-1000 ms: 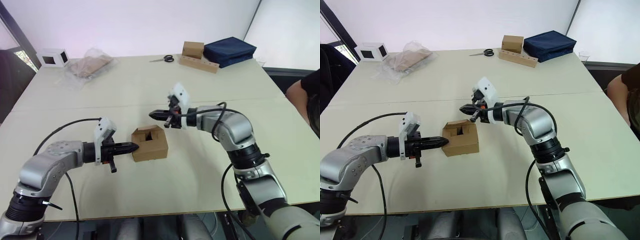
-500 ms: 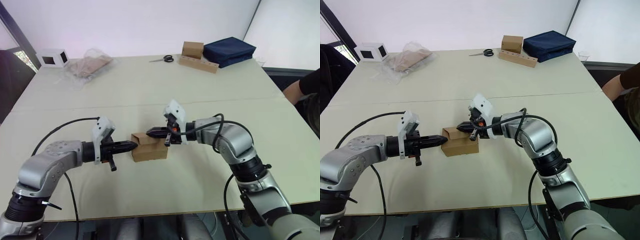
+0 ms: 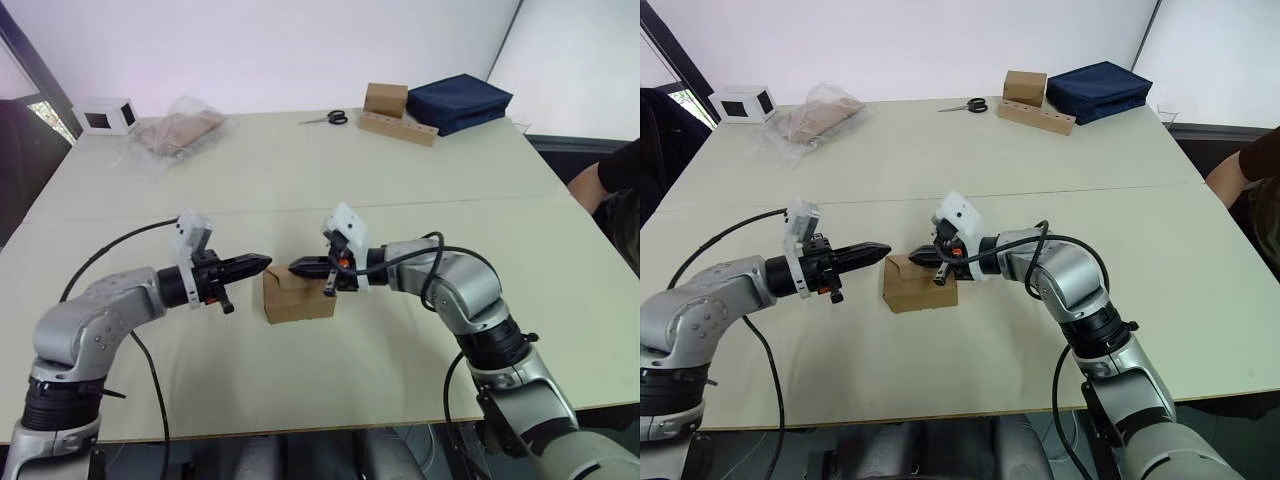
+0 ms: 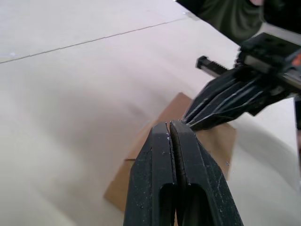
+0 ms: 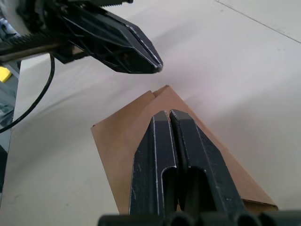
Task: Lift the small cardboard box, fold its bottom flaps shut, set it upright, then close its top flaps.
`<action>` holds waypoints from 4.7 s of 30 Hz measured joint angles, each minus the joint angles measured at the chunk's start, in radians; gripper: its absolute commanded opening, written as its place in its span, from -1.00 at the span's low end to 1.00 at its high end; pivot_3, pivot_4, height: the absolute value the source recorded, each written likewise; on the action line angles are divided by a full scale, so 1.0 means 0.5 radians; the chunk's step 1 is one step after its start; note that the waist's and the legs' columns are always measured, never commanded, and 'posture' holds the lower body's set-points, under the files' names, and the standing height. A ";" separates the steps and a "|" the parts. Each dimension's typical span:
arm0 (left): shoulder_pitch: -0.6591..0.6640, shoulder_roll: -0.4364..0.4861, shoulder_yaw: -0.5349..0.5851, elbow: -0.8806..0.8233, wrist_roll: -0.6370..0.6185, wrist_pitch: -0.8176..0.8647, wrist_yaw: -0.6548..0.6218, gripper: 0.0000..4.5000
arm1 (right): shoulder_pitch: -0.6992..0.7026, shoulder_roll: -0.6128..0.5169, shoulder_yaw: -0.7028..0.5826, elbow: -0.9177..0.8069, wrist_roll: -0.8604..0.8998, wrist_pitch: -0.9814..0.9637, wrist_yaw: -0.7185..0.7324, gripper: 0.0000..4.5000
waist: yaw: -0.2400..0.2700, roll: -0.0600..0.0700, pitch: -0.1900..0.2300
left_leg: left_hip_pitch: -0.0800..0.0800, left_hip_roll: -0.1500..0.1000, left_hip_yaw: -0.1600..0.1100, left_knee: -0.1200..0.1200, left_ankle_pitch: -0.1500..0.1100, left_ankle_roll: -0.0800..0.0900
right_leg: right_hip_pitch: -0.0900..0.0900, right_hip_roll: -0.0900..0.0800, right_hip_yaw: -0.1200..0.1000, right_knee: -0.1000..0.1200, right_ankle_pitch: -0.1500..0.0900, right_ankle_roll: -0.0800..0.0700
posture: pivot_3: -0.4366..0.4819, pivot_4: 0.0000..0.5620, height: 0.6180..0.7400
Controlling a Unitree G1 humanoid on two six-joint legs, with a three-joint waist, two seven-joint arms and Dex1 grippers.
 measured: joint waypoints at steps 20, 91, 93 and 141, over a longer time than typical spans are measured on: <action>-0.023 -0.115 -0.167 0.147 0.282 -0.288 -0.031 -1.00 | 0.099 -0.322 -0.018 -0.295 -0.025 -0.068 0.105 -0.27 | 0.001 0.000 0.000 | 0.000 0.000 0.000 0.000 0.000 0.001 | 0.001 0.000 0.000 -0.001 0.000 0.000 | -0.05 -0.47 1.00; -0.040 -0.128 -0.269 0.052 0.370 -0.276 -0.016 -1.00 | 0.296 -0.221 0.084 -0.192 -0.412 -0.530 0.244 -0.27 | 0.005 -0.001 -0.001 | 0.001 -0.001 0.000 0.001 0.000 0.000 | 0.002 -0.001 0.000 -0.001 0.000 0.000 | -0.05 -0.47 1.00; -0.041 -0.127 -0.270 0.052 0.379 -0.285 -0.022 -1.00 | 0.317 -0.156 0.025 -0.192 -0.330 -0.458 0.219 -0.27 | 0.004 -0.001 -0.001 | 0.001 0.000 0.000 0.001 0.000 0.000 | 0.002 0.000 0.000 -0.001 0.000 0.000 | -0.05 -0.47 1.00; 0.145 -0.109 -0.133 -0.212 0.519 -0.425 0.130 -1.00 | 0.336 -0.114 -0.175 -0.207 -0.127 -0.314 -0.001 -0.27 | 0.004 0.000 -0.001 | 0.001 0.000 -0.001 0.000 0.000 0.000 | 0.002 0.000 0.000 -0.001 0.000 0.000 | -0.05 -0.47 1.00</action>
